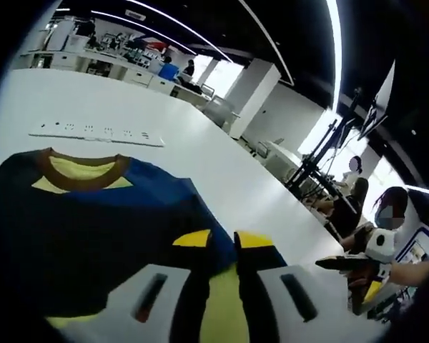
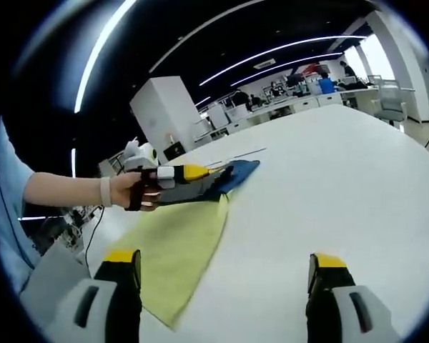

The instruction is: Fold the garment on the visible template until the final outline fits inside the template.

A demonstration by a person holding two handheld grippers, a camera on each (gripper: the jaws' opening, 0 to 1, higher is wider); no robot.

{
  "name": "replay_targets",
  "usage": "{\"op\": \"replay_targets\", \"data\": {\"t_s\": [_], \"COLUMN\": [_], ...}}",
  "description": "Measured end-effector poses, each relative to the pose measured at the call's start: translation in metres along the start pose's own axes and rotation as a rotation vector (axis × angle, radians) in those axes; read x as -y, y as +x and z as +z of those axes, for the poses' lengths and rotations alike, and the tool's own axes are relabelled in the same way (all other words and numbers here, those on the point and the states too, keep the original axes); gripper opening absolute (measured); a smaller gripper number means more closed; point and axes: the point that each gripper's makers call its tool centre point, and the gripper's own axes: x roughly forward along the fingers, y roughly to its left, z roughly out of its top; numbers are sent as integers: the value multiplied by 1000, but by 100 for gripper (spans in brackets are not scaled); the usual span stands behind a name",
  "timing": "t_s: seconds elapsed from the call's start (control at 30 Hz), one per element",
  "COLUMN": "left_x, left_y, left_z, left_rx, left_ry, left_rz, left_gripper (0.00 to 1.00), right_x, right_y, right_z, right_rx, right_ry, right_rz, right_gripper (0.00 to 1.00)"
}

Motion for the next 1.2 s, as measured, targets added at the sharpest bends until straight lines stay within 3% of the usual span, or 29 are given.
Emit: {"op": "replay_targets", "data": {"t_s": [0.13, 0.27, 0.47, 0.87, 1.2], "left_x": [7, 14, 22, 21, 14], "left_y": [0, -3, -13, -29, -71], "left_z": [2, 5, 2, 1, 3], "left_rx": [10, 26, 4, -22, -6], "left_ry": [20, 70, 149, 198, 227], "left_rz": [-39, -74, -129, -142, -119], "left_gripper": [39, 69, 87, 98, 99], "right_x": [-3, -5, -10, -19, -26], "right_y": [1, 1, 3, 9, 11], "right_z": [0, 0, 4, 9, 16], "right_rx": [0, -6, -14, -23, -29], "right_ry": [1, -6, -28, -53, -76], "right_rz": [6, 9, 21, 36, 49], "right_gripper": [99, 99, 99, 99, 99]}}
